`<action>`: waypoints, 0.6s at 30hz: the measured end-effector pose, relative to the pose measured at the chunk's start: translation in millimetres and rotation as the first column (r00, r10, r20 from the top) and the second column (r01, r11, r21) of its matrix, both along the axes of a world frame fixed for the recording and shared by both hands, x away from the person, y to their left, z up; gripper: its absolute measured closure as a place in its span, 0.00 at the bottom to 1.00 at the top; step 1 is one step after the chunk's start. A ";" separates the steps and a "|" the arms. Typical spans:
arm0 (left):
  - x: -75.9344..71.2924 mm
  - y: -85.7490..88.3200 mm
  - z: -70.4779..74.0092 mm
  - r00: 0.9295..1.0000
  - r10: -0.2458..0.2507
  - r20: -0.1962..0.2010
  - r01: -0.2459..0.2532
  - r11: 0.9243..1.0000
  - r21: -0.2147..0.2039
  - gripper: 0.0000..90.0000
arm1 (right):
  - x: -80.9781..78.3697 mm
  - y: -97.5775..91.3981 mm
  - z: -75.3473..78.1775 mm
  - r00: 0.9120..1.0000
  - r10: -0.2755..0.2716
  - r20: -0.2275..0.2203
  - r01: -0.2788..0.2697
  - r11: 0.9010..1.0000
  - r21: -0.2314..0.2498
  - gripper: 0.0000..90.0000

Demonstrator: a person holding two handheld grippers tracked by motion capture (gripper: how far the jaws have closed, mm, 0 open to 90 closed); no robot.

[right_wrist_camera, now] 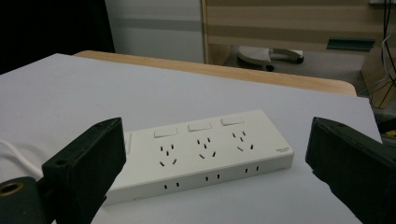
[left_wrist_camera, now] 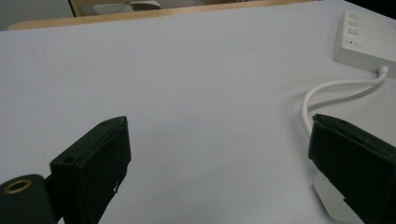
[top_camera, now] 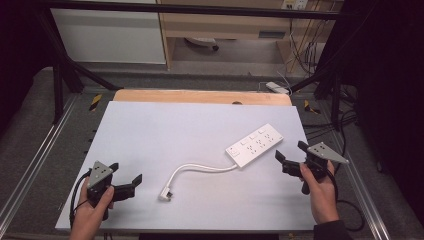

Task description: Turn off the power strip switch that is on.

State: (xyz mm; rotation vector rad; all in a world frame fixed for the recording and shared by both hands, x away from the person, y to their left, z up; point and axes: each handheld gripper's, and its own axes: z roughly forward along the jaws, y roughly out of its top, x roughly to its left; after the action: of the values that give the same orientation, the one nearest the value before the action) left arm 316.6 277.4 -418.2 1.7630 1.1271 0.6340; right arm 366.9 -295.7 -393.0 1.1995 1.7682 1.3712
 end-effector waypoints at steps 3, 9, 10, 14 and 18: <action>-0.1 0.1 0.1 1.000 0.001 0.002 -0.001 1.000 0.001 0.07 | -5.2 -0.1 -0.8 1.000 0.002 0.007 -0.002 1.000 -0.002 0.05; -0.5 0.1 0.4 1.000 0.000 0.002 0.000 1.000 -0.001 0.07 | -14.2 1.1 -4.9 1.000 0.009 0.009 -0.009 1.000 -0.014 0.04; -0.6 0.1 0.4 1.000 -0.001 0.004 0.001 1.000 -0.001 0.07 | -15.3 1.1 -6.0 1.000 0.010 0.010 -0.010 1.000 -0.016 0.04; -1.1 -0.3 0.7 1.000 -0.002 0.002 0.002 1.000 -0.002 0.07 | -19.6 1.5 -10.2 1.000 0.016 0.007 -0.016 1.000 -0.013 0.04; -1.1 -0.8 0.6 1.000 -0.003 0.004 0.003 1.000 -0.001 0.07 | -23.3 3.0 -15.4 1.000 0.027 -0.001 -0.027 1.000 -0.011 0.04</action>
State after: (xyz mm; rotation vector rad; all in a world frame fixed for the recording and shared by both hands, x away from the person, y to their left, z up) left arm 315.6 276.5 -417.6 1.7619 1.1223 0.6349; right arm 343.6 -292.7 -408.3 1.1743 1.7962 1.3754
